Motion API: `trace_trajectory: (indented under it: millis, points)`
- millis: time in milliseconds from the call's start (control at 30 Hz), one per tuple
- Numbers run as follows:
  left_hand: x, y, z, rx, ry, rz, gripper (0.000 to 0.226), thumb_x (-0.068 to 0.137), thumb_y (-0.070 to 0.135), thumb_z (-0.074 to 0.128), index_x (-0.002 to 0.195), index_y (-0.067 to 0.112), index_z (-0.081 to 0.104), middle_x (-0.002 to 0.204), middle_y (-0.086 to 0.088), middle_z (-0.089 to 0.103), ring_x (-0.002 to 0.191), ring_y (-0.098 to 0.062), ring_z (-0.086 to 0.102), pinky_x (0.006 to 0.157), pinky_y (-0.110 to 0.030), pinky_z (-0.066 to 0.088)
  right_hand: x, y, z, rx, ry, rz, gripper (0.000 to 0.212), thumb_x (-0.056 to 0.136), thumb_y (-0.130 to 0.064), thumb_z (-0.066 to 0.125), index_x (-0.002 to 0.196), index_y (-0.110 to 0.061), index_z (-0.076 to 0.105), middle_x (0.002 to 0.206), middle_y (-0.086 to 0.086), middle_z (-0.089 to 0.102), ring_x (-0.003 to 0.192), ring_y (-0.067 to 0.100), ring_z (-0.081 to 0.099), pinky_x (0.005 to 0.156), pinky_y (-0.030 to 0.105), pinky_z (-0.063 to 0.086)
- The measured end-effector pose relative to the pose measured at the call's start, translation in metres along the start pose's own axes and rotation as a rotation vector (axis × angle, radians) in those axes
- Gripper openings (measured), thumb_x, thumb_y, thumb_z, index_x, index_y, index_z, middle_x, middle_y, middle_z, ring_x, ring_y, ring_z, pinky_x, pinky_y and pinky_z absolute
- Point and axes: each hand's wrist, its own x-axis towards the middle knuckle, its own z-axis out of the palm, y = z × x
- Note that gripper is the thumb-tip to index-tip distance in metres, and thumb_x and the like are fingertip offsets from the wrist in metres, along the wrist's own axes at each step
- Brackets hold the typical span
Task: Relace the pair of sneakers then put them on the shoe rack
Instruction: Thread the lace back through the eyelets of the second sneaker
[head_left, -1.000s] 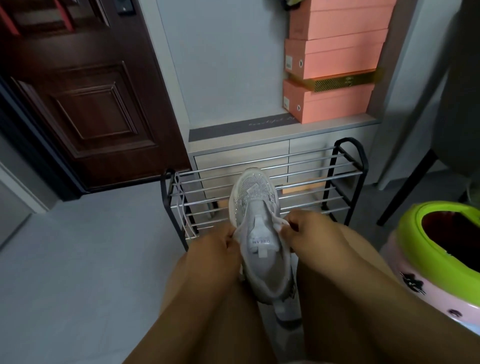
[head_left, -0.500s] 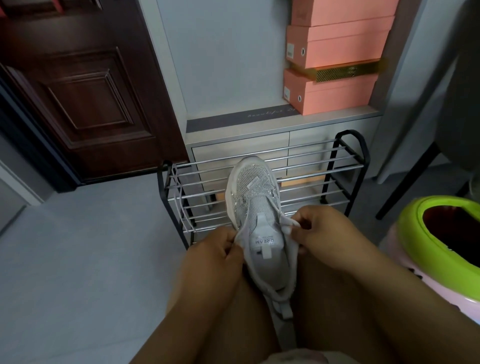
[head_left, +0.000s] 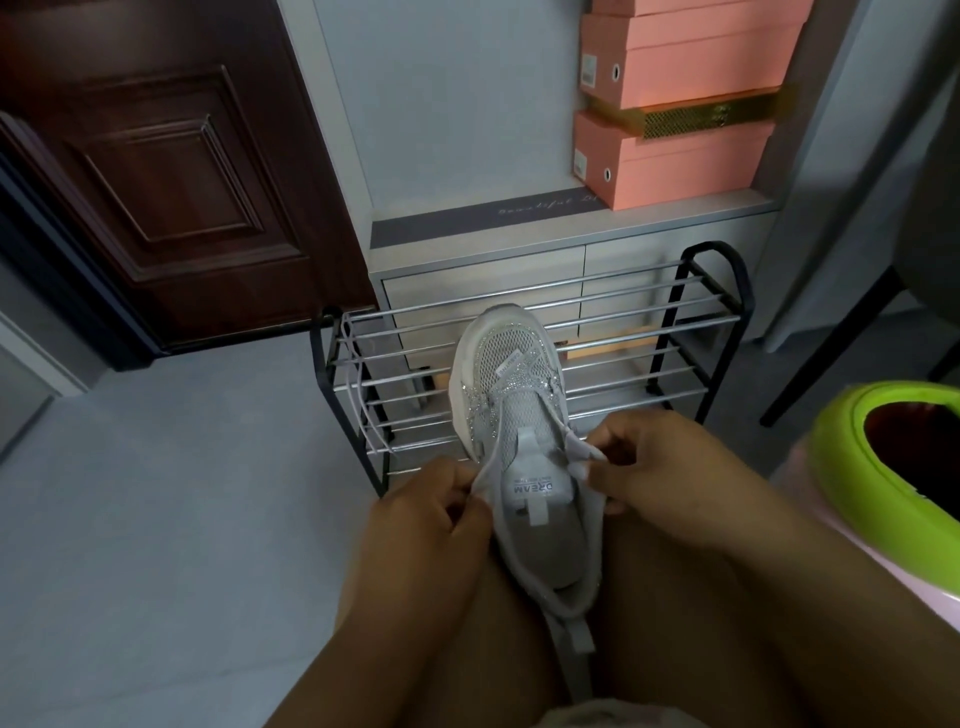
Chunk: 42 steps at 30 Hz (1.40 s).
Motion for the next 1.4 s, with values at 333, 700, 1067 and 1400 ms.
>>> trace_trajectory:
  millis: [333,700,1067,1400]
  points:
    - [0.097,-0.045,-0.023,-0.225,0.101,-0.396,0.015,0.089,0.016,0.054,0.077,0.014,0.063,0.076,-0.007,0.067,0.072,-0.023,0.064,0.073,-0.038,0.056,0.022,-0.003,-0.022,0.210,-0.050,-0.036,0.073,0.040,-0.092,0.054,0.077,-0.032,0.067,0.072,0.004,0.070,0.067,0.016,0.067,0.067,0.029,0.055]
    - [0.221,-0.131,0.012,-0.802,0.218,-0.879,0.022,0.098,0.011,0.048,0.120,0.004,0.050,0.098,-0.011,0.052,0.084,-0.019,0.057,0.086,-0.034,0.050,0.058,0.014,-0.019,0.431,0.062,-0.069,0.083,0.035,-0.091,0.059,0.075,-0.019,0.069,0.077,0.010,0.069,0.065,0.013,0.067,0.061,0.020,0.055]
    - [0.247,-0.078,-0.016,-0.620,0.180,-0.606,0.021,0.096,0.011,0.052,0.076,0.009,0.058,0.076,-0.010,0.060,0.058,-0.012,0.056,0.055,-0.022,0.052,0.061,0.001,-0.032,0.532,0.159,-0.147,0.071,0.052,-0.072,0.068,0.073,-0.005,0.068,0.066,0.014,0.065,0.057,0.019,0.061,0.054,0.021,0.052]
    - [0.227,0.086,-0.056,-0.676,0.043,-0.061,0.019,0.097,0.020,0.052,0.089,0.008,0.065,0.076,-0.004,0.071,0.044,-0.005,0.052,0.043,-0.015,0.043,0.156,-0.087,-0.033,0.194,0.173,-0.348,0.011,0.085,-0.032,0.066,0.087,-0.021,0.064,0.066,-0.004,0.062,0.053,0.007,0.058,0.056,0.023,0.044]
